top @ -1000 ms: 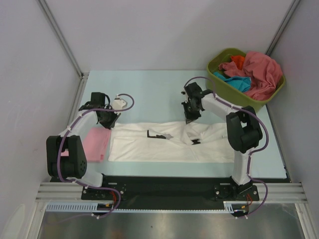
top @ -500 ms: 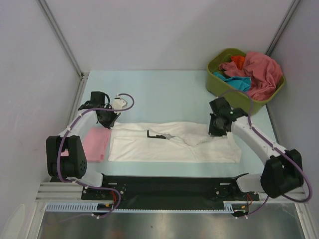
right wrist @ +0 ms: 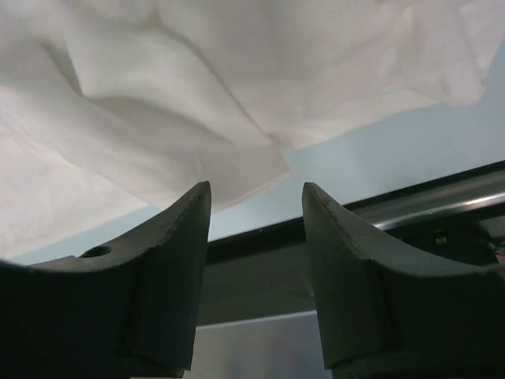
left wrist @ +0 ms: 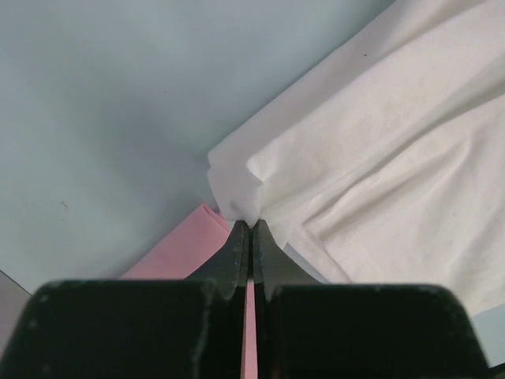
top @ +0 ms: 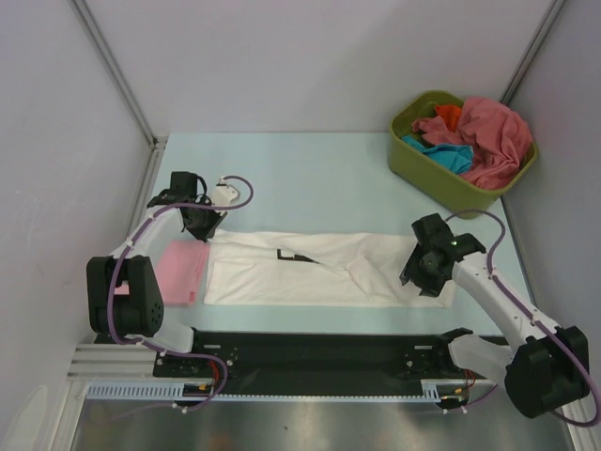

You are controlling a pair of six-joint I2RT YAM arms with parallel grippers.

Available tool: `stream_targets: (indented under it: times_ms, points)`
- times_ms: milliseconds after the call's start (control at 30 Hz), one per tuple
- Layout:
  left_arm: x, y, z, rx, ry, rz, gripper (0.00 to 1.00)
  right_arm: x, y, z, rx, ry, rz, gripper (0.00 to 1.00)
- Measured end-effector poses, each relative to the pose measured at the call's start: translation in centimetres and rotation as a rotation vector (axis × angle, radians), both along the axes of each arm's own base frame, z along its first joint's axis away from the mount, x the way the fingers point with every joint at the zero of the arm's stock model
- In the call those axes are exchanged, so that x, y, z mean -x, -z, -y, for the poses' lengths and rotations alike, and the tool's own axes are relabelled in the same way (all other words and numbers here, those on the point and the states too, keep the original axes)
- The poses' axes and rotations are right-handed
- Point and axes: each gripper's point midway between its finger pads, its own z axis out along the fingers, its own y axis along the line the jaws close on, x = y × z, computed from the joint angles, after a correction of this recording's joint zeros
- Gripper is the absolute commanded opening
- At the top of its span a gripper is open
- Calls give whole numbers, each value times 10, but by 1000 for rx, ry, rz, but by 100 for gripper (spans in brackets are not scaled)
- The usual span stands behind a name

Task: Fold and stack the t-shirts
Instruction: Fold the tshirt

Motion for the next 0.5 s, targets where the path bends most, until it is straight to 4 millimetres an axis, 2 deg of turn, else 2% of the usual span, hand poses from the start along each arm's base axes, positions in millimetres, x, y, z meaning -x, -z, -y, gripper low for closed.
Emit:
stream_targets:
  times_ms: [67,200,367,500]
  points:
    - [0,0,0,0,0,0,0,-12,-7,9,-26,52,48,50]
    - [0,0,0,0,0,0,0,-52,-17,20,-62,67,168,45]
    - [0,0,0,-1,0,-1,0,-97,-9,-2,-93,-79,207,49]
    - [0,0,-1,-8,3,1,0,-114,-3,-19,-105,-169,217,52]
